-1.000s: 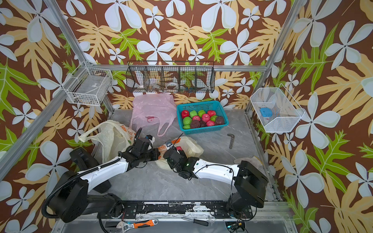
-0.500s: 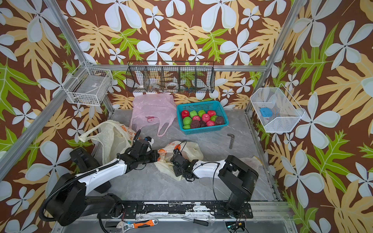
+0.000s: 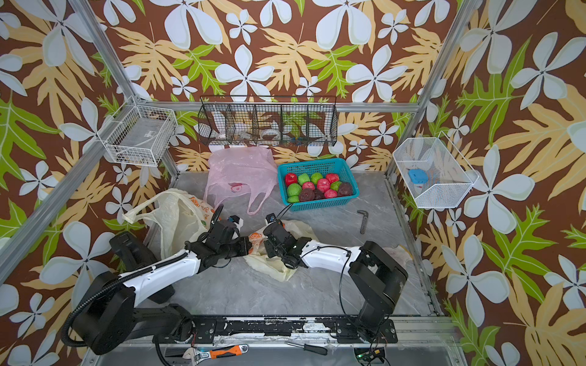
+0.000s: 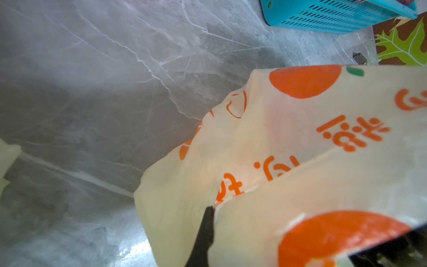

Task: Untie the knot of a plastic bag & take out the apple
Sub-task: Pick up the apple from the plastic bag.

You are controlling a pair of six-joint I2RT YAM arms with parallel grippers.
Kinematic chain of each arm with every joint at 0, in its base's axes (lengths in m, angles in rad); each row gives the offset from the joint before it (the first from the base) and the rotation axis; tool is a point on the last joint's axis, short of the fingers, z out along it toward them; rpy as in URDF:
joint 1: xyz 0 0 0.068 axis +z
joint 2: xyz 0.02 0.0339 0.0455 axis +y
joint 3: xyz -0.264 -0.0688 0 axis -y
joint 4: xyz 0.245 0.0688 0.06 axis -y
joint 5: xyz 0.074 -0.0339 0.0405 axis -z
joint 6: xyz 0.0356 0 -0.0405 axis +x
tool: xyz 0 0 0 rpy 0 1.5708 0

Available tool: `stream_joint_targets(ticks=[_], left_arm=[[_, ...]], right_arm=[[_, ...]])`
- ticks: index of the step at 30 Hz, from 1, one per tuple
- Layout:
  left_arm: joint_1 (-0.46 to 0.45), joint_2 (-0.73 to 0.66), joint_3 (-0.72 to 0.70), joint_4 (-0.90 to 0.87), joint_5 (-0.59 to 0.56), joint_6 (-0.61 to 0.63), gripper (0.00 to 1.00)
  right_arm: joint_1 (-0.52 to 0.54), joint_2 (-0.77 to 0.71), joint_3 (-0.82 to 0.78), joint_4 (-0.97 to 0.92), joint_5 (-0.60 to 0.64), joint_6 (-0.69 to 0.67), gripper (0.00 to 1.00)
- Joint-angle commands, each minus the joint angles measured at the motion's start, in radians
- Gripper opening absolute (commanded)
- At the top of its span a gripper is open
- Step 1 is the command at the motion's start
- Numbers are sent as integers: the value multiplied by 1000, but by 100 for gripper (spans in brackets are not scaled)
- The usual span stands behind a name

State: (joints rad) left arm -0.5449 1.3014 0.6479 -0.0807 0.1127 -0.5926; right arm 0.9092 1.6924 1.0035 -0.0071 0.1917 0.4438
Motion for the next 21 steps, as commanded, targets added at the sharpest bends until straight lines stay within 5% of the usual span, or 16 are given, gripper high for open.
stream_joint_targets(ticks=[1,13,21], left_arm=[[-3,-14,-11,5,-11,-12,0],[-3,-28,22,-25,82,10,0],[-3,-8,27,-40,100,11,0]], right_arm=[[-9,27,28,-1,112,2,21],[-87,36,12,62,137,-62,60],[-99,108,46,107,39,-144,67]])
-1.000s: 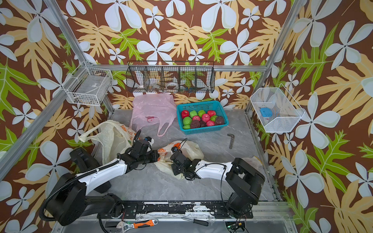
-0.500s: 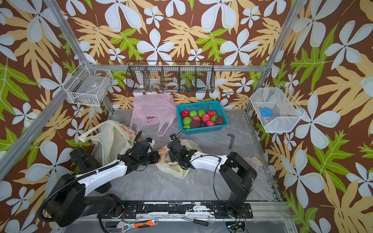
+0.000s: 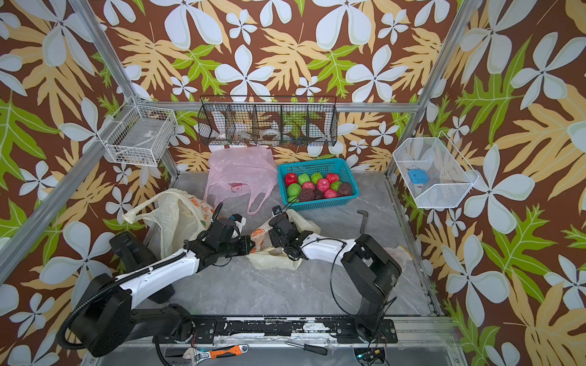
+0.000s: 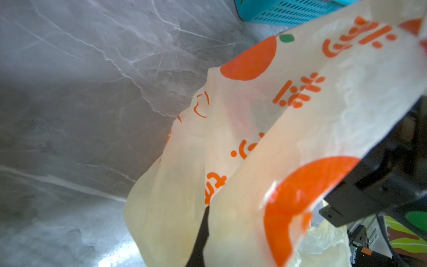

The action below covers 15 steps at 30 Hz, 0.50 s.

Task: Untie the knot of a plastic bag & take out the apple
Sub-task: Pick up the apple from the plastic bag.

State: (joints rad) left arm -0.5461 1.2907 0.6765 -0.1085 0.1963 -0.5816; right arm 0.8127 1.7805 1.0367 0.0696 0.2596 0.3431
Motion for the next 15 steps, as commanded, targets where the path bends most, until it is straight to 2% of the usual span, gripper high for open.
stream_joint_targets(ticks=[1,4,9,15], left_arm=[[-2,4,-7,-10,17,-3,0],[-2,5,-14,-9,20,-7,0],[-1,15,-20,-11,24,-16,0],[-2,17,5,-36,4,-4,0]], right_arm=[[-7,38,22,27,-27,-50,69],[-25,103,68,3,-24,-57,74],[-45,190,120,-32,-79,-68,72],[-44,141,87,-40,-142,-51,52]])
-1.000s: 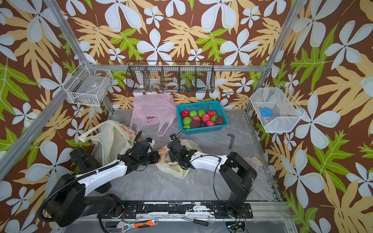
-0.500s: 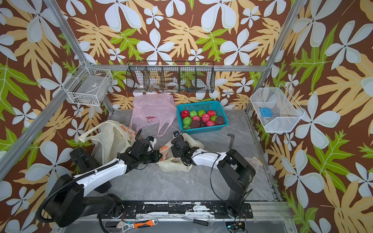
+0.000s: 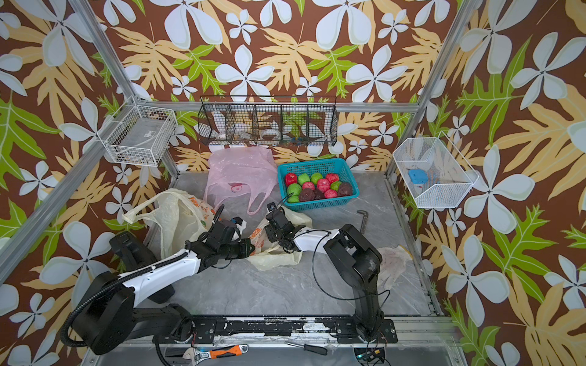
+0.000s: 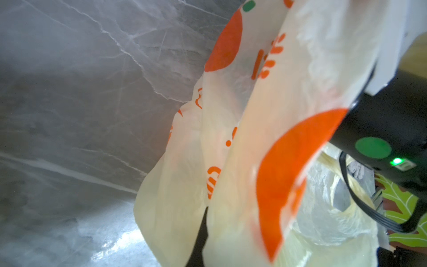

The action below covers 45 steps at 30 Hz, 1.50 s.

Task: Untie the knot of a plastic bag & take out the apple
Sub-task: Pick up the apple from the plastic bag, then place the apple in the basket.

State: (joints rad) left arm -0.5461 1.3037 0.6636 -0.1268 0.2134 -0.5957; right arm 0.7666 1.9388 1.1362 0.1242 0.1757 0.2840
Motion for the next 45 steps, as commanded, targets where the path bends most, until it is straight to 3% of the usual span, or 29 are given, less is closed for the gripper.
stream_joint_targets(ticks=[1,4,21,29,33,39,45], left_arm=[[-2,11,30,-22,-18,12,0],[-2,24,67,-33,-32,18,0],[0,150,206,-75,-117,13,0],[0,160,184,-73,-137,16,0],[0,134,161,-91,-169,15,0],[2,80,128,-109,-178,27,0],[2,24,91,-121,-169,31,0]], right_arm=[[2,-36,-17,-98,-66,14,48],[5,-86,-25,-101,-87,31,44],[107,-304,-10,-218,-124,-17,46],[106,-412,-5,-205,-141,-22,46],[102,-460,21,-226,-78,-84,46],[-27,-491,41,-204,-25,-112,47],[-170,-489,-43,-3,96,-106,47]])
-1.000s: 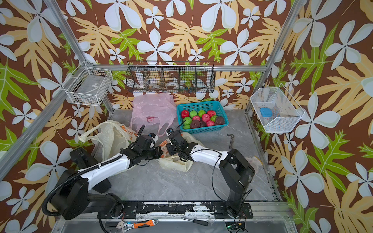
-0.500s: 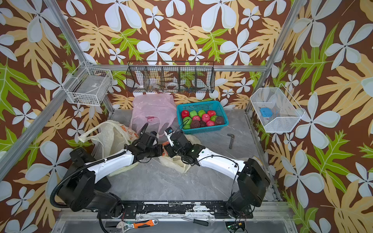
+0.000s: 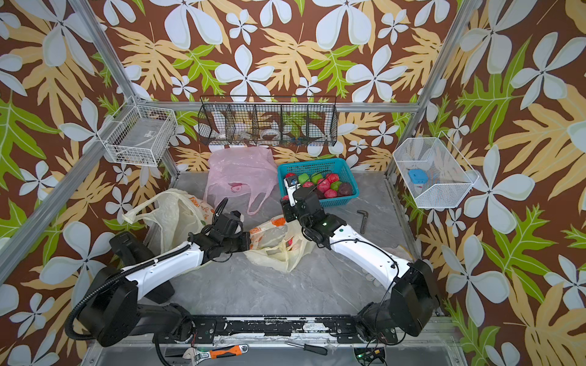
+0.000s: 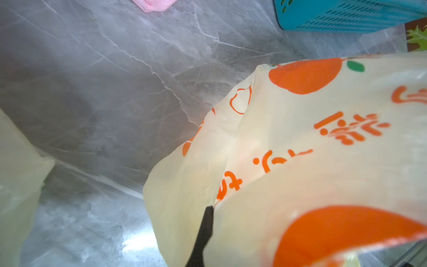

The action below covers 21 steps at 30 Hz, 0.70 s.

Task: Untie the knot of a plastic bag & take out the apple
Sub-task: Place the apple in the basket.

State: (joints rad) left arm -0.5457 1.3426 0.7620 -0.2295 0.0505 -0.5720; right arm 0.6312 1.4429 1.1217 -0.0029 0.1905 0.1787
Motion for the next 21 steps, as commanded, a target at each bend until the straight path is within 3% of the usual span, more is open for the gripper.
stream_joint_targets(ticks=[1,4,12,21], left_arm=[[1,-21,-14,-19,-1,5,0],[1,-27,-34,-7,19,-9,0],[1,-42,-78,2,23,-17,0],[1,33,47,-28,17,35,0]], right_arm=[[-52,21,-54,177,94,-6,47],[-90,95,-99,323,124,-25,47],[-145,207,-60,420,214,-106,47],[-260,334,26,429,230,-126,48]])
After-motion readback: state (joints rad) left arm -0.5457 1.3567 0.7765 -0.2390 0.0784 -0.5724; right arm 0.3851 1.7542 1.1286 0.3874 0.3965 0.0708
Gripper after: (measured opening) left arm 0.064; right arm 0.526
